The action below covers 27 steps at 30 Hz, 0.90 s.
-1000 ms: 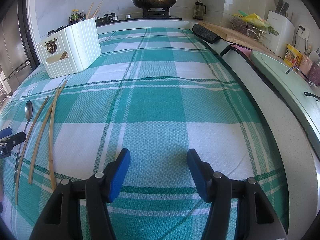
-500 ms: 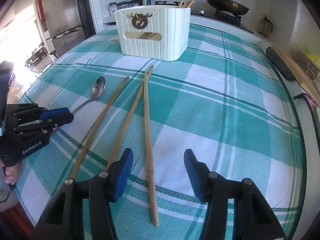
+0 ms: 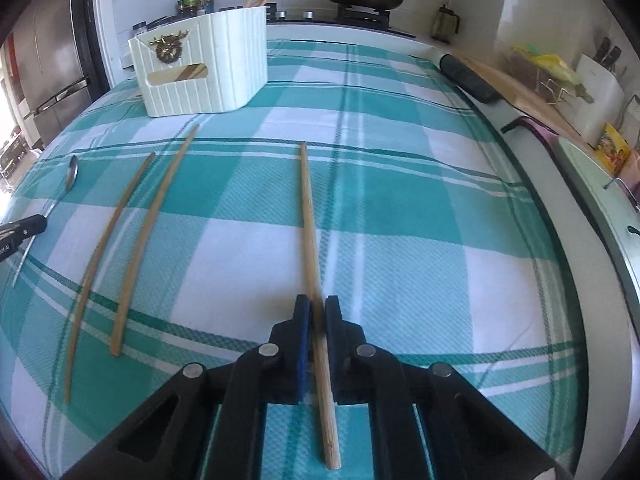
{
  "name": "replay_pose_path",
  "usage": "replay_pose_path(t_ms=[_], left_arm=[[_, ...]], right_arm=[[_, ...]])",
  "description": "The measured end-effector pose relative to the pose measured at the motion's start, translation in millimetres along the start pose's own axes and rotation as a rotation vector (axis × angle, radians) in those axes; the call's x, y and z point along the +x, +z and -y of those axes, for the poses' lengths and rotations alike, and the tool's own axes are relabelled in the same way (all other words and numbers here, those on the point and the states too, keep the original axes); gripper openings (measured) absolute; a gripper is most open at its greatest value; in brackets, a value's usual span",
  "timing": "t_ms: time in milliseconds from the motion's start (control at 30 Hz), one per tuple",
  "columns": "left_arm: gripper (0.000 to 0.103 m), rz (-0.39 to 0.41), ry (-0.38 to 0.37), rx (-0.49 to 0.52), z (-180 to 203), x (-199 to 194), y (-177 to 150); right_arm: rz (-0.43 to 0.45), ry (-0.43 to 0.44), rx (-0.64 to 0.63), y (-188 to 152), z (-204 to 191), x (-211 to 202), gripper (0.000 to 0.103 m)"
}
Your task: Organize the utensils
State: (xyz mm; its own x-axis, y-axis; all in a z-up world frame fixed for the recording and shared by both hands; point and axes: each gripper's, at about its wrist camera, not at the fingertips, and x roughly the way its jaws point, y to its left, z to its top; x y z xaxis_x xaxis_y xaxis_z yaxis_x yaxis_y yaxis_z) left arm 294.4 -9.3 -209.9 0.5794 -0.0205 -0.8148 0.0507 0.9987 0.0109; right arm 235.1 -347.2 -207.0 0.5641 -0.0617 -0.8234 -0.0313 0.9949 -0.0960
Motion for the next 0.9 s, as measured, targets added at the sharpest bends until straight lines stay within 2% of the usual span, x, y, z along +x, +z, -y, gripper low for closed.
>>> replay_pose_path(t_ms=[133, 200, 233, 267, 333, 400, 467, 567, 900], left_arm=[[0.010, 0.001, -0.034, 0.020, -3.8, 0.9, 0.6], [0.033, 0.009, -0.007, 0.048, -1.9, 0.3, -0.2], [0.061, 0.013, 0.019, 0.053, -1.9, 0.5, -0.5], [0.076, 0.017, 0.037, 0.050, -3.4, 0.9, -1.2], [0.077, 0.010, 0.023, 0.034, -8.9, 3.7, -2.7], [0.083, 0.002, 0.011, 0.006, -14.8, 5.7, -2.6], [0.094, -0.001, 0.024, -0.005, -18.3, 8.6, -2.7], [0.101, -0.007, 0.028, -0.034, -22.9, 12.6, -2.4], [0.102, -0.005, 0.032, -0.038, -23.1, 14.2, -2.5]], right_arm=[[0.012, -0.022, -0.012, -6.7, 8.1, -5.2, 0.010], [0.016, -0.005, -0.017, -7.3, 10.1, -4.6, 0.028], [0.020, -0.008, -0.013, -7.1, 11.0, -4.7, 0.040], [0.027, -0.011, -0.010, -6.4, 11.5, -4.3, 0.046], [0.027, 0.009, -0.010, -5.0, 11.9, -1.8, 0.046], [0.032, 0.023, -0.001, -4.5, 13.1, 0.3, 0.046], [0.039, 0.037, 0.017, -4.5, 16.2, 2.3, 0.049], [0.060, 0.045, 0.033, -6.8, 18.4, 3.4, 0.051], [0.062, 0.050, 0.042, -6.5, 19.5, 4.5, 0.053]])
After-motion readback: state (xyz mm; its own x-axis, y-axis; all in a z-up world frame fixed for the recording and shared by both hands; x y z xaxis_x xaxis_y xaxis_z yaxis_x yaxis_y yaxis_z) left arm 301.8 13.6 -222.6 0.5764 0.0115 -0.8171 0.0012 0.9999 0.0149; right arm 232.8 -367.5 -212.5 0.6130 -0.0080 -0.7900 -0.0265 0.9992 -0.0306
